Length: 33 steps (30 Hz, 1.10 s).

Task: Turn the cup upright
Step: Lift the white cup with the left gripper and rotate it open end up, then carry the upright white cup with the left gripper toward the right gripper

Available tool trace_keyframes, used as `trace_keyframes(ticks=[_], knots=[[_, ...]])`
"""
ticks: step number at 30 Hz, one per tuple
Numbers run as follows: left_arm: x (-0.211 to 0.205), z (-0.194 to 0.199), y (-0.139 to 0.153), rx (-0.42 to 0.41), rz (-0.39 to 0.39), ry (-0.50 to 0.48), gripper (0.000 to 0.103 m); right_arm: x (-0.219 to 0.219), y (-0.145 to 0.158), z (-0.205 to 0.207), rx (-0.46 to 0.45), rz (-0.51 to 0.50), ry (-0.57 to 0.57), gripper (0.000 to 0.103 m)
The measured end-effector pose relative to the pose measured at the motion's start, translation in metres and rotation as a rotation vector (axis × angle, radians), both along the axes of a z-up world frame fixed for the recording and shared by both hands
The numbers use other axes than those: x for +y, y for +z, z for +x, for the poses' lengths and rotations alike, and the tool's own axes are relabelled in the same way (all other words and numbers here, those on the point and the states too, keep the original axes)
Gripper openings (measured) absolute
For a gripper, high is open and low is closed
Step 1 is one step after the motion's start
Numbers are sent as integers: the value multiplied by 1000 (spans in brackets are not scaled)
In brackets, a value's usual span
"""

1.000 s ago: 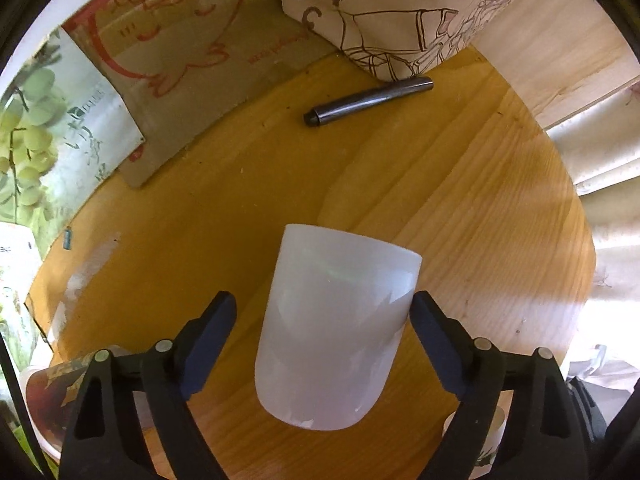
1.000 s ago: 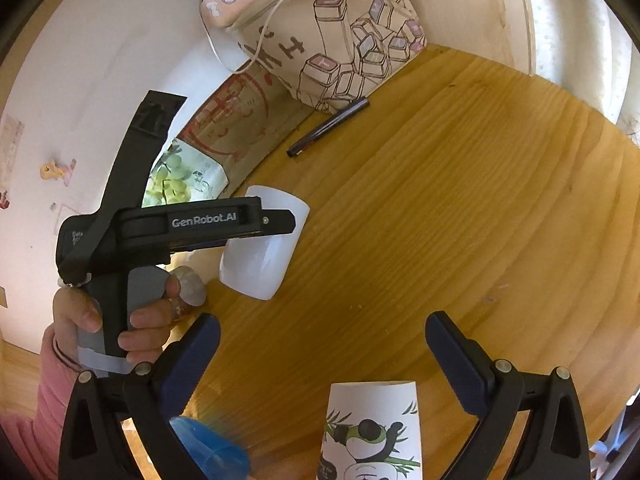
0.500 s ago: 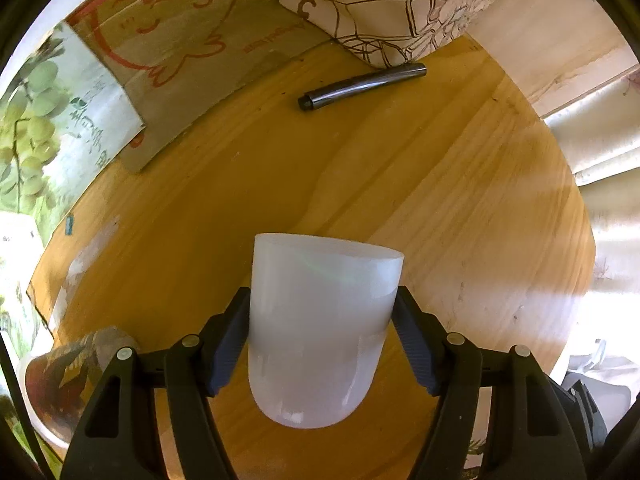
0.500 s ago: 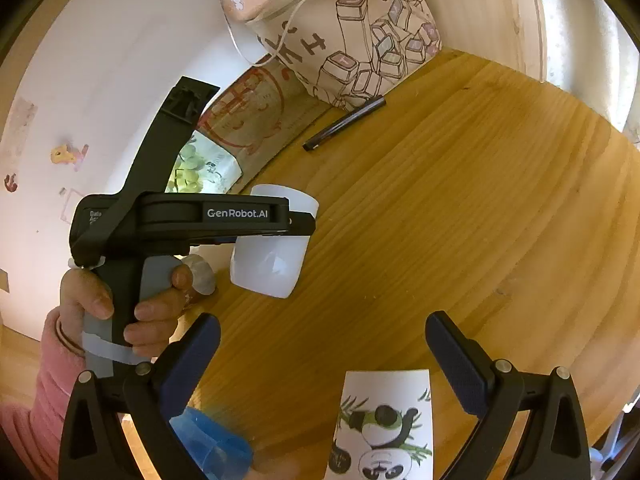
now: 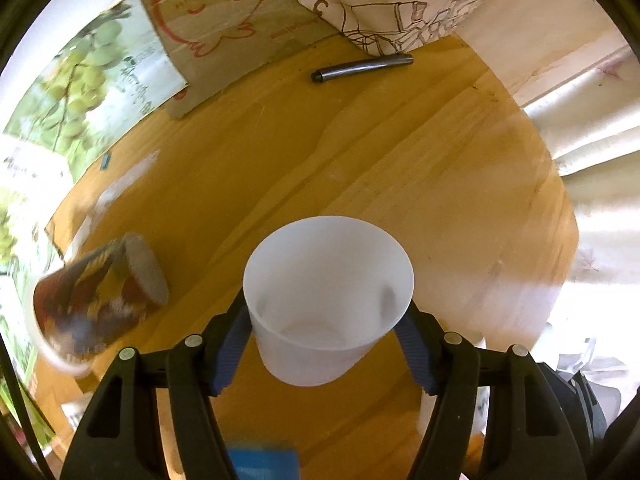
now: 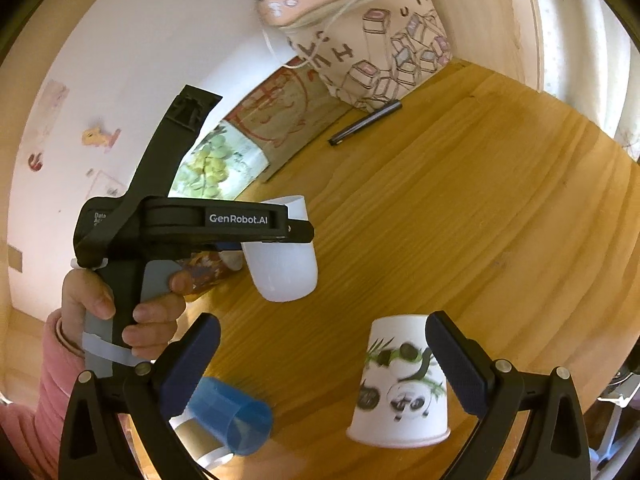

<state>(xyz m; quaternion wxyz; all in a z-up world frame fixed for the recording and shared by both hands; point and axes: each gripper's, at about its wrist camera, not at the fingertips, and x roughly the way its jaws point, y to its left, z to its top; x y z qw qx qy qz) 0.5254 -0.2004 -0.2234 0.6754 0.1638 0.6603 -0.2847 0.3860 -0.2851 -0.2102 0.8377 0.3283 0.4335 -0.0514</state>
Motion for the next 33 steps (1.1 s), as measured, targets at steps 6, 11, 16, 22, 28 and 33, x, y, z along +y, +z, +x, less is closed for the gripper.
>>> trace_keyframes(ticks=[6,11,16,22,28,33], knots=[[22,-26,24,-19,-26,19,71,17,15,-15,-16,-37,62,103],[47,-50,43,-36,-50,63,71,29,18,-33,-26,-60,120,103],[76,-79,59,-46,-59,120,71,37,19,-61,-34,-72,175,103],[97,-123,71,-55,-66,176,71,48,24,-97,-40,-82,244,103],[114,-171,74,-25,-86,234,71,51,27,-133,-45,-88,300,103],[124,-203,67,14,-101,287,71,52,25,-158,-48,-104,351,103]])
